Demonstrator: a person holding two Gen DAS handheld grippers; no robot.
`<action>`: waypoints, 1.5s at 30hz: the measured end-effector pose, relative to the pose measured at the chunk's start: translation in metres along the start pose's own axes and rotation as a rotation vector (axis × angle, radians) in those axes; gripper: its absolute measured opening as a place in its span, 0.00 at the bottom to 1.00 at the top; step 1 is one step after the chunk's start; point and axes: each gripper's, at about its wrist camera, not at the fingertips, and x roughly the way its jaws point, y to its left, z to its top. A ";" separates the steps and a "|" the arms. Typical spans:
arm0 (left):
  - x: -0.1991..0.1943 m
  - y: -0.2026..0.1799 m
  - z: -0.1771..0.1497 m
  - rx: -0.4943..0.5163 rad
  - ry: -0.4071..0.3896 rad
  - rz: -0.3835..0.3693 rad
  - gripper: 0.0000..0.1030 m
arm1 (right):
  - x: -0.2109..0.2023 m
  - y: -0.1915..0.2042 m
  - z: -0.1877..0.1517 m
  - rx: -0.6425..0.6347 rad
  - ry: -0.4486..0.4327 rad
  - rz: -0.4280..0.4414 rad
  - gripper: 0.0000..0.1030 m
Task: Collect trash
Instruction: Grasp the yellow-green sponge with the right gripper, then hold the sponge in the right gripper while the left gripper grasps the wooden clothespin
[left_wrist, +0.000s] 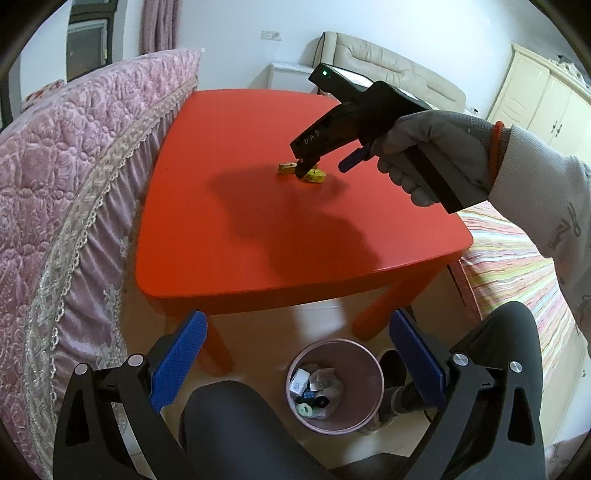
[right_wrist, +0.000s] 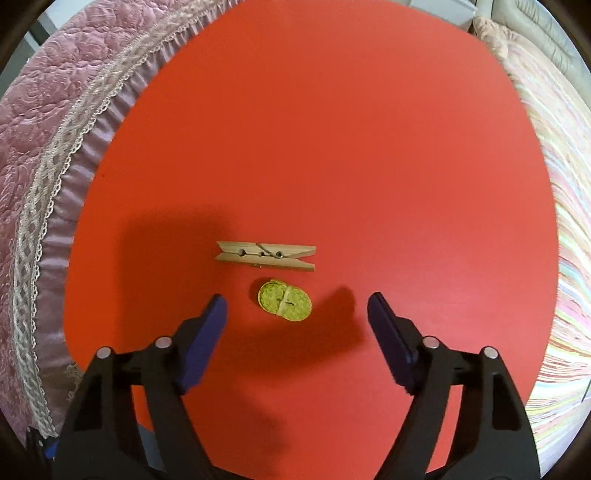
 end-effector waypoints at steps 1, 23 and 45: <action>0.000 0.000 0.000 -0.002 0.000 0.000 0.92 | 0.001 -0.001 0.000 0.003 0.002 0.003 0.61; 0.014 -0.003 0.046 0.034 -0.017 -0.014 0.92 | -0.046 -0.023 -0.043 -0.007 -0.142 0.066 0.27; 0.148 -0.024 0.191 0.225 0.237 -0.053 0.92 | -0.085 -0.061 -0.121 0.053 -0.214 0.132 0.27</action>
